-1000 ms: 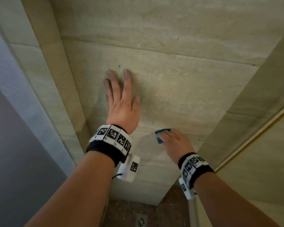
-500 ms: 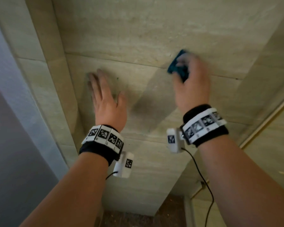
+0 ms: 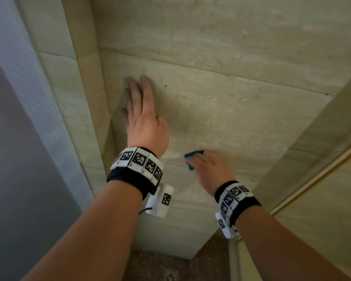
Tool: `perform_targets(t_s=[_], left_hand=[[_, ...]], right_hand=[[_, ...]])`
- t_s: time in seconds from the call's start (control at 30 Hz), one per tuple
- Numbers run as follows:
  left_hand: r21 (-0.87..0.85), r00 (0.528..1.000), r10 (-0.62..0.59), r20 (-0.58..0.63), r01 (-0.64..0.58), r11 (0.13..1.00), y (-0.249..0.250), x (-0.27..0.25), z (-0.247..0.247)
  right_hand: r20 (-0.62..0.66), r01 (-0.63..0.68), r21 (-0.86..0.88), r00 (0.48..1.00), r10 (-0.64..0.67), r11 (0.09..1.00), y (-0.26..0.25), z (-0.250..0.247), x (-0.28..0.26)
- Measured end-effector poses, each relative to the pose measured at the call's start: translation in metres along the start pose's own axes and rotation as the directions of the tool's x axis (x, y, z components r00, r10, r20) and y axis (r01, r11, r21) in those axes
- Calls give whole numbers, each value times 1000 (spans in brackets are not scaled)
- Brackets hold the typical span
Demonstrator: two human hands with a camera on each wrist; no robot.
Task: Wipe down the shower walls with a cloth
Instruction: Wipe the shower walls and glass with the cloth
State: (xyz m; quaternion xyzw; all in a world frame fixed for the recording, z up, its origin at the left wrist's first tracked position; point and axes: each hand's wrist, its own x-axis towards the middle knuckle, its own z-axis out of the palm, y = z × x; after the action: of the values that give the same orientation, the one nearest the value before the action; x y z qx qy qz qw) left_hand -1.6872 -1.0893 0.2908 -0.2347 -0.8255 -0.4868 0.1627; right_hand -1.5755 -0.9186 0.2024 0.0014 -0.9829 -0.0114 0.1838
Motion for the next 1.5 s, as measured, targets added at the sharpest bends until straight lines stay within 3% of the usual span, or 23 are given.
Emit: perform_targets(t_s=[0.07, 0.13, 0.23, 0.3, 0.33, 0.37, 0.4, 0.5, 0.57, 0.67, 0.73, 0.8, 0.87, 0.97, 1.0, 1.1, 1.17, 1.27, 1.4, 1.5], left_hand=[[8, 1000, 3, 15, -3, 1000, -1, 0, -3], [19, 999, 17, 33, -18, 1000, -3, 0, -6], [15, 998, 26, 56, -27, 1000, -8, -2, -12], [2, 998, 31, 52, -31, 1000, -11, -3, -18], [-6, 998, 36, 48, -36, 999, -14, -4, -21], [-13, 998, 41, 47, -40, 999, -16, -4, -24], [-17, 998, 46, 47, -45, 999, -19, -5, -26], [-10, 995, 76, 60, -76, 997, -29, -4, -32], [2, 992, 98, 84, -98, 995, -34, -3, -33], [12, 987, 115, 109, -117, 993, -38, -2, -34], [11, 986, 127, 109, -129, 992, -38, -2, -34], [14, 986, 126, 110, -128, 992, -37, -2, -33], [15, 987, 117, 110, -119, 993, -35, -2, -32], [10, 988, 113, 108, -115, 993, -32, -2, -33], [1, 988, 110, 108, -111, 994, -32, -3, -35], [-40, 992, 81, 92, -78, 996, -33, -3, -44], [-54, 998, 25, 56, -22, 998, -39, -3, -51], [-80, 1000, -15, 1, 15, 997, -50, -2, -58], [-60, 999, -20, 35, 22, 998, -63, -9, -59], [-59, 999, -15, 43, 17, 998, -70, -16, -61]], right_hand=[[-179, 9, 42, 984, -1, 999, -2, -32, 17], [-362, -7, 139, 931, 57, 990, -6, -78, 40], [-583, -85, 339, 763, 280, 937, -4, -145, 81], [-681, -36, 430, 643, 350, 902, -6, -165, 99], [-693, -27, 445, 623, 363, 895, -10, -164, 102], [-676, -35, 439, 645, 356, 898, -17, -158, 103], [-633, -54, 417, 699, 332, 907, -22, -145, 101], [-404, -60, 293, 897, 181, 954, -40, -80, 82], [-239, 0, 177, 970, 43, 984, -46, -26, 60], [87, 6, 78, 996, -13, 997, -41, 31, 25], [179, -12, 42, 984, 4, 999, -36, 33, 14], [109, -30, 58, 994, 23, 998, -34, 15, 18], [-60, -29, 73, 998, 33, 997, -37, -17, 32], [-286, -46, 157, 954, 90, 986, -43, -83, 65], [-374, -85, 214, 913, 162, 973, -42, -106, 78], [-624, -66, 422, 702, 343, 904, -42, -161, 114], [-679, 0, 479, 633, 371, 878, -48, -174, 128], [-649, -10, 426, 693, 314, 904, -60, -163, 137], [-597, 14, 287, 785, 167, 958, -71, -130, 135], [-473, 48, 203, 879, 55, 978, -76, -90, 126]])
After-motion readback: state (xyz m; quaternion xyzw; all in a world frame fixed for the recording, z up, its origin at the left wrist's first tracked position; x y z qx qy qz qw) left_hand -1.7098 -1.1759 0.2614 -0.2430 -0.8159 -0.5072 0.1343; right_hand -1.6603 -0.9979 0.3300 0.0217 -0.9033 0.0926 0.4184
